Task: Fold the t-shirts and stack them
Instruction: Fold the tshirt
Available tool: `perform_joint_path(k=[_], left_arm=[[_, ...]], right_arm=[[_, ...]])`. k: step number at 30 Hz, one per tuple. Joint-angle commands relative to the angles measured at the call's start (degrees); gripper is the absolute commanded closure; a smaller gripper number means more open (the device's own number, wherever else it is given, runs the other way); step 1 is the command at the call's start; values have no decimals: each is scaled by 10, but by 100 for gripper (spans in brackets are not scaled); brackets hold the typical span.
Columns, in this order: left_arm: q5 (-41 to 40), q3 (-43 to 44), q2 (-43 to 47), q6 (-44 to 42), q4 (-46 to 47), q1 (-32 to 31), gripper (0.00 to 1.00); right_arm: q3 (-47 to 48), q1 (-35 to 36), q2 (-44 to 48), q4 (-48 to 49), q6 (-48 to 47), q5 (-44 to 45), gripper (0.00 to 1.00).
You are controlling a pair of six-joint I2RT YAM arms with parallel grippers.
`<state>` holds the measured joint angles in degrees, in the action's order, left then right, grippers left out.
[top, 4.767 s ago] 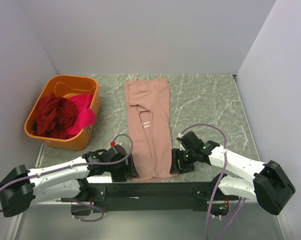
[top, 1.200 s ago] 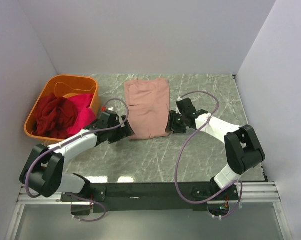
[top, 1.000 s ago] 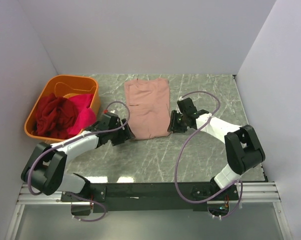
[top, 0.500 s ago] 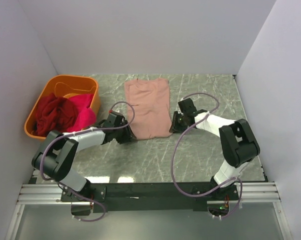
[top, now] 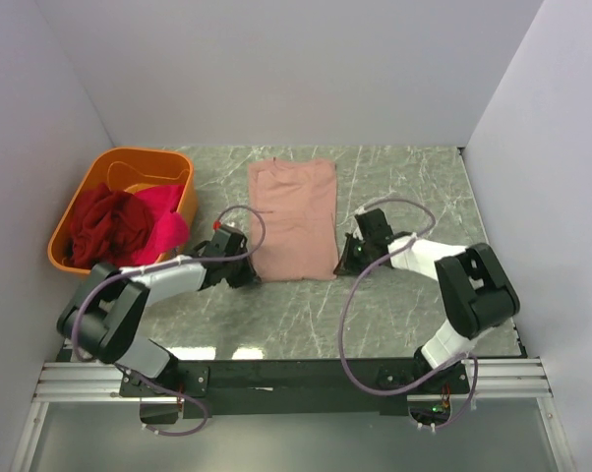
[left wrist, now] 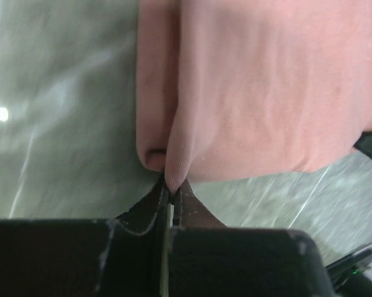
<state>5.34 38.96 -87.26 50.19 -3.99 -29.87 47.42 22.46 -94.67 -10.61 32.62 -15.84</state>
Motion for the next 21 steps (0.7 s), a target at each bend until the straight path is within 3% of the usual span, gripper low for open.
perform_joint_path(k=[1,6,11,15,21], left_arm=[[-30,-33,61,-12,-78,-26,99],[-38,-68,178,22,-146,-85,99],[-36,-49,253,52,-202,-128,99],[-90,2,259,38,-226,-128,99],[-155,103,187,3,-183,-96,99]], right_arm=[[-64,0,60,-44,2,-42,100],[-160,2,139,-68,15,-94,100],[-182,8,243,-120,19,-96,100],[-113,6,295,-183,3,-42,100],[6,-5,274,-207,5,67,100]])
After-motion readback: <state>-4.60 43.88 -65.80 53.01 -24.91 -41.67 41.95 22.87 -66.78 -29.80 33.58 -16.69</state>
